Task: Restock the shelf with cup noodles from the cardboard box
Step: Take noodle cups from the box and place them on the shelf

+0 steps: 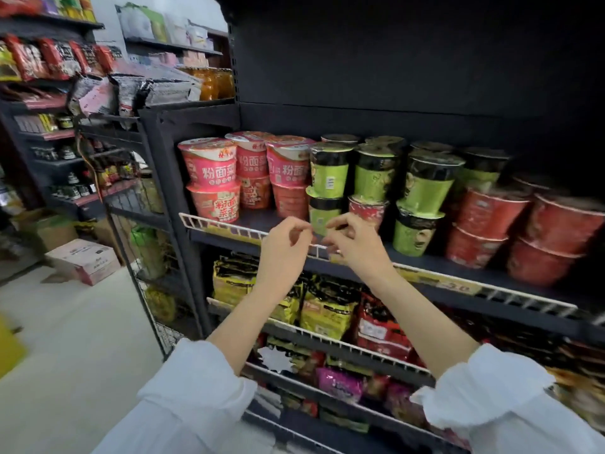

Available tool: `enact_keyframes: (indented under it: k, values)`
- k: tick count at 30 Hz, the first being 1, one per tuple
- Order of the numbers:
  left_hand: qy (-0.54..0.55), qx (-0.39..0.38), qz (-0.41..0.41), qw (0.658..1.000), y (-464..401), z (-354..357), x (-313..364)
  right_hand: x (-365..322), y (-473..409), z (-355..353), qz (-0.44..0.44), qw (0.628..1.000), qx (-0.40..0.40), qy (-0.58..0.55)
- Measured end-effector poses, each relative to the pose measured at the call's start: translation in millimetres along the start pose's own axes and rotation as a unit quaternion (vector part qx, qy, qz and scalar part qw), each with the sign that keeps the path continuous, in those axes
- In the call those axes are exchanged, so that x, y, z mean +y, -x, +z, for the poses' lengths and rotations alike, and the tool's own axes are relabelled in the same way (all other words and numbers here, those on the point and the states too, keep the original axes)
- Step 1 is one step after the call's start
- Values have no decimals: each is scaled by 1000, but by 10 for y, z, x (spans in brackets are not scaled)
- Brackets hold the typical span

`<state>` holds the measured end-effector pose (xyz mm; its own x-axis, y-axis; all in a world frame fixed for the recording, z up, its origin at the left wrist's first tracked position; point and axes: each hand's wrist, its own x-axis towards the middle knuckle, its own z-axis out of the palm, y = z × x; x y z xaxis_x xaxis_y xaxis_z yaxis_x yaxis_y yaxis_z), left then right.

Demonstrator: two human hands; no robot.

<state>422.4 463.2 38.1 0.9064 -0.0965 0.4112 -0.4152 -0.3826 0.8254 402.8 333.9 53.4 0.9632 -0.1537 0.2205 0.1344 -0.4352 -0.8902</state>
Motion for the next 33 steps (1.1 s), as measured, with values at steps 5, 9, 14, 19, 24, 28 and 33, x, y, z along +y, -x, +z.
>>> enact_keyframes:
  k: [5, 9, 14, 19, 24, 28, 33]
  values:
    - [-21, -78, 50, 995, 948, 720, 395, 513, 1067, -900, 47, 997, 50, 44]
    - [24, -135, 45, 990, 1751, 1307, 834, 868, 1961, -1611, 95, 987, 73, 109]
    - [64, -266, 6, 962, 2571, 2071, 1430, 1225, 2940, -2466, 184, 966, 38, 175]
    - [56, -355, 12, 933, 3197, 2854, 2017, 1633, 3721, -3325, 242, 948, 89, 186]
    - [15, -439, 25, 898, 3766, 3721, 2583, 2097, 4390, -4229, 297, 933, 106, 173]
    - [-6, -479, -10, 878, 4196, 4507, 2970, 2551, 4856, -4963, 346, 917, 85, 177]
    - [-67, -537, -70, 838, 4746, 5514, 3223, 3153, 5276, -5788, 394, 901, 47, 176]
